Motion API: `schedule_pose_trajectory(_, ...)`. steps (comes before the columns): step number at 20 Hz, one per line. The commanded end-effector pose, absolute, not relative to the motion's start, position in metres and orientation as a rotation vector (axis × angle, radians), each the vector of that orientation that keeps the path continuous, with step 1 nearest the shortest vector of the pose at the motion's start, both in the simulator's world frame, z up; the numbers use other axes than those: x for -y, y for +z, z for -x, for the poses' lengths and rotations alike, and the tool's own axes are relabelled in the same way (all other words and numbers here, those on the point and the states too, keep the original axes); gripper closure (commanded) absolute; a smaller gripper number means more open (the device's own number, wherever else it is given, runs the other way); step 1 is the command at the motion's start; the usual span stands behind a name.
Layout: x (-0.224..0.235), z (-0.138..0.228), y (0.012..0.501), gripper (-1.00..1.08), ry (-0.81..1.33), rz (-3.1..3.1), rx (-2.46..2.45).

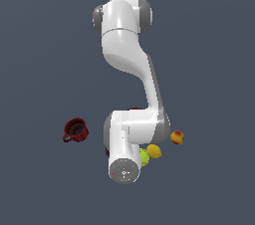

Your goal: Pick up a designated object from a clutter of objects.

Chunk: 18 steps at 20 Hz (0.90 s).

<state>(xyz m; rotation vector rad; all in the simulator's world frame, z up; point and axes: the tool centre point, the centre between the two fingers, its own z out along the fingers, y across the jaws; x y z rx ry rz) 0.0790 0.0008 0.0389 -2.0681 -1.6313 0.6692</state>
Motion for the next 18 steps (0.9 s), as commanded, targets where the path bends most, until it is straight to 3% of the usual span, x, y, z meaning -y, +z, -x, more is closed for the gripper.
schedule_pose_trajectory(1, -0.001, -0.079, 0.039, 1.08, 0.670, 2.068, 1.631)
schedule_pose_trajectory(9, 0.007, -0.086, 0.044, 1.08, 0.650, 2.097, 1.647)
schedule_pose_trajectory(18, 0.044, -0.118, 0.075, 1.08, 0.547, 2.239, 1.720)
